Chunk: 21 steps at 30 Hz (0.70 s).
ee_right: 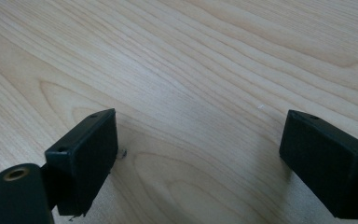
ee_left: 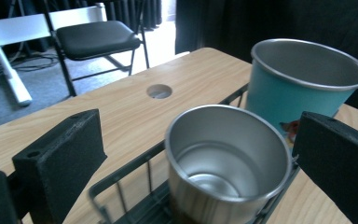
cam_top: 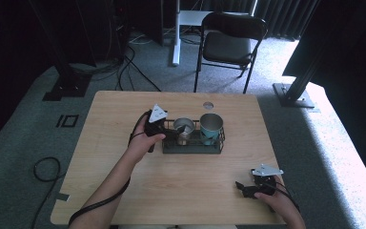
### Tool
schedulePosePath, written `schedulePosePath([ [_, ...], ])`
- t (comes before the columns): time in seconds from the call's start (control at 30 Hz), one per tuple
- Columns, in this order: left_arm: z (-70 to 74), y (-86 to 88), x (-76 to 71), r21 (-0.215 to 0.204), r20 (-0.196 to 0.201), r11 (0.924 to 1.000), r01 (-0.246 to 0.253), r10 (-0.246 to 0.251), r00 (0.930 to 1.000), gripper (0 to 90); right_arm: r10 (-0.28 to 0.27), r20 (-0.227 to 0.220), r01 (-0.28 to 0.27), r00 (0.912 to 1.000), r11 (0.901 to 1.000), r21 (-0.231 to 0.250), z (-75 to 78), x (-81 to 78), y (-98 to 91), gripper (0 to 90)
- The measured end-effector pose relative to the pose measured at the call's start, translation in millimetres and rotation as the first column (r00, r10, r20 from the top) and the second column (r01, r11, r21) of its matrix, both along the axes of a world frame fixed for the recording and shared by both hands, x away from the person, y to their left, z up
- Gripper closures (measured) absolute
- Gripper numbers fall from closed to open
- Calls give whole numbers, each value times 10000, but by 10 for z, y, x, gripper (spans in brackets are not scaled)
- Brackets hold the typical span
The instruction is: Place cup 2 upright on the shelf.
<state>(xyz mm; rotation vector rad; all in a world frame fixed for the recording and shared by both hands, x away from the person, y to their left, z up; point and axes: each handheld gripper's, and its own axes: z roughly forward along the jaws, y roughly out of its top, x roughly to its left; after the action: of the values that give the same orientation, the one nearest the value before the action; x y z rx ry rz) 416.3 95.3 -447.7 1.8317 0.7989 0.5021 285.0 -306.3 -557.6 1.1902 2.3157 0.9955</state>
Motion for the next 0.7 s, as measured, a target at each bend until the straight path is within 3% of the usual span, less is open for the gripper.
schedulePosePath([
  [0.2,-4,139,-26,69,-15,9985,-540,540,9985,27,-4,-3,4,10000,10000,-2,0,0,0,110],
  [0.7,-16,390,-104,108,-38,9947,-1018,1018,9948,27,0,-1,0,10000,10000,-1,0,0,-1,110],
])
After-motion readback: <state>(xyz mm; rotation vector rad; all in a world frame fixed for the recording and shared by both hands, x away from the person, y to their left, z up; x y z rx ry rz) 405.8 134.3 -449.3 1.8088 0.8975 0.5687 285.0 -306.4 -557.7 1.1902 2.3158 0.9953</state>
